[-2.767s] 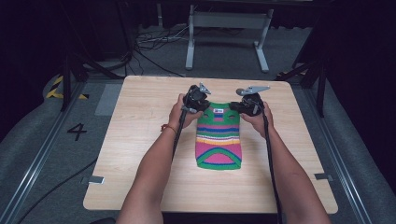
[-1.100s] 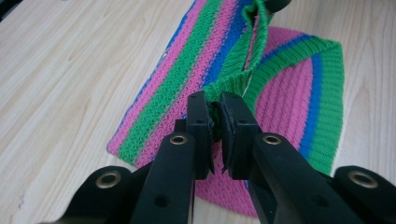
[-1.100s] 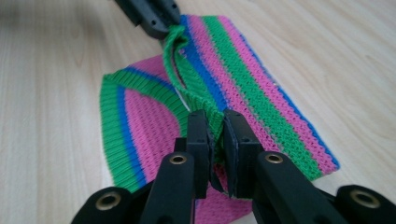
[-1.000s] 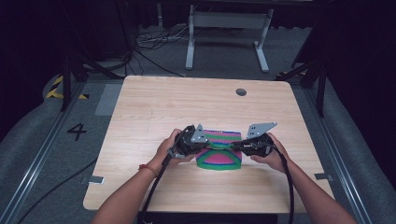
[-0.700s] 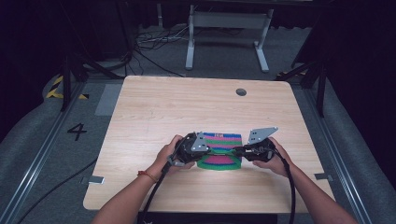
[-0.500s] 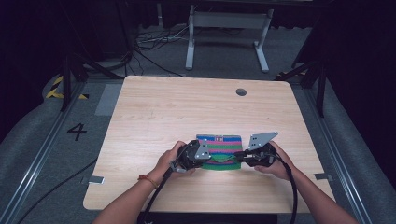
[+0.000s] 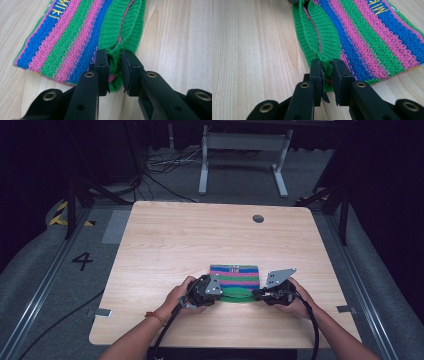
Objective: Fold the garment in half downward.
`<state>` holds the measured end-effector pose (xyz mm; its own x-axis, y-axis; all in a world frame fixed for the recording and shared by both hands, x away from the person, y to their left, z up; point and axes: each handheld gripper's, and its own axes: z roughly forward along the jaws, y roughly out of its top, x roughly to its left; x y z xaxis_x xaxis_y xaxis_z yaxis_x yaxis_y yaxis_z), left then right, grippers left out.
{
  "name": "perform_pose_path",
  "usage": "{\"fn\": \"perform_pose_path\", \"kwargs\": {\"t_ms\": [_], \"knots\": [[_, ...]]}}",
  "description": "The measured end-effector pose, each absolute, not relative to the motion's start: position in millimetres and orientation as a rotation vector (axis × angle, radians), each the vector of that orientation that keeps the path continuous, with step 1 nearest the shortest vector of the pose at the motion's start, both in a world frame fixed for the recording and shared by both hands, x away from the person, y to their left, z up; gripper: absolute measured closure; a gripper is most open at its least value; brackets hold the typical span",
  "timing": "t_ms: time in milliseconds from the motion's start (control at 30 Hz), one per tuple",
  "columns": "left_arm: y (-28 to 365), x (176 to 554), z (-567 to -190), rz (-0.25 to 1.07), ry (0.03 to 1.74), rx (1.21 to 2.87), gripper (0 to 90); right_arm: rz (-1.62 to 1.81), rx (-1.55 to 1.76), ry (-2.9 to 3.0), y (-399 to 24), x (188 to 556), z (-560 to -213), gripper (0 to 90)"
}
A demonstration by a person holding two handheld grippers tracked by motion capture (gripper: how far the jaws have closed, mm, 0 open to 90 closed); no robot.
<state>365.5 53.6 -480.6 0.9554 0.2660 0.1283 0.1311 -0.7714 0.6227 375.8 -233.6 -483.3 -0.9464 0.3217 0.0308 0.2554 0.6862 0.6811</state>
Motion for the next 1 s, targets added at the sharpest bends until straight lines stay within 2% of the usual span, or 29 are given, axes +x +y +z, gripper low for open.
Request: {"fn": "perform_pose_path", "kwargs": {"t_ms": [200,500,667,700,800,867,1000], "knots": [[64,361,-480,0.252,0.29,2.448,74.4,1.11,0.472,2.802,-234,370,-483,75.4],[76,367,-461,0.321,0.379,2.351,59.9,1.153,0.514,2.696,-237,372,-466,65.6],[63,376,-471,0.312,0.396,2.36,56.4,1.143,0.538,2.681,-232,377,-468,62.8],[61,377,-473,0.305,0.397,2.366,52.5,1.136,0.558,2.692,-228,379,-473,60.0],[57,380,-481,0.297,0.405,2.387,48.8,1.12,0.563,2.701,-226,380,-477,57.5],[57,381,-484,0.288,0.43,2.388,41.1,1.102,0.574,2.709,-226,380,-482,54.0],[60,384,-491,0.244,0.463,2.345,39.4,1.089,0.591,2.712,-226,380,-488,49.7]]}}
